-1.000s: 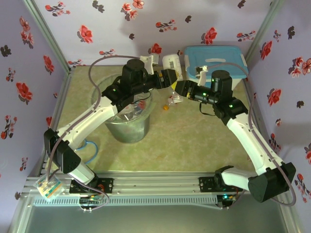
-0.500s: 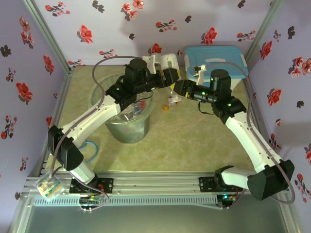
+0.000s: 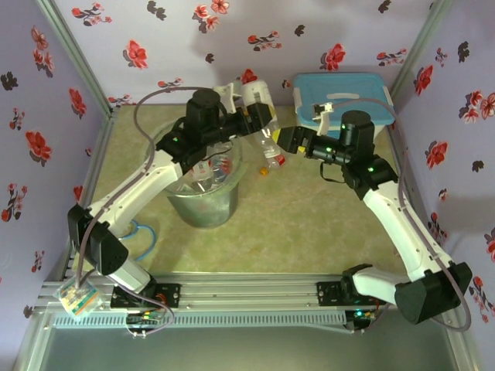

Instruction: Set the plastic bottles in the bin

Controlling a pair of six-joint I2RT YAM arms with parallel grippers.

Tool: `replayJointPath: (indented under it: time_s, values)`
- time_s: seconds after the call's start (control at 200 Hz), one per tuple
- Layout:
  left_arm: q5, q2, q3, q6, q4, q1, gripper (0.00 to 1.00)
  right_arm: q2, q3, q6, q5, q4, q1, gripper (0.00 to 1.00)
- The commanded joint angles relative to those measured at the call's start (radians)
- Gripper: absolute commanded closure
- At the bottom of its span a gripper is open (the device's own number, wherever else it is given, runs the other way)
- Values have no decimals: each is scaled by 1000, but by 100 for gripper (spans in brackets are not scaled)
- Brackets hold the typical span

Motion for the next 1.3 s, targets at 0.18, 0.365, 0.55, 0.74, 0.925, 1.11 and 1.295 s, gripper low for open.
replayJointPath:
  time_s: [0.18, 0.365, 0.55, 0.74, 0.925, 1.11, 1.295]
  values:
    - [-92, -213, -7, 157, -318, 131, 38, -54, 16, -93, 94, -22, -25, 10]
    - [-200, -337, 55, 287, -688, 262, 38, -27, -2, -123, 118, -55, -52, 10]
    - [-232, -350, 27, 332, -854, 318, 38, 1, -21, -138, 153, -72, -68, 10]
    - [-270, -344, 17, 351, -937, 338, 38, -5, -36, -191, 248, -152, -117, 9]
    - [-235, -310, -25, 318, -923, 339, 34, 7, -53, -201, 243, -161, -147, 9]
    - [-268, -306, 39, 330, -966, 341, 20, 26, -56, -200, 226, -148, -151, 9]
    - [-310, -284, 123, 355, -1028, 343, 20, 46, -62, -195, 210, -133, -152, 9]
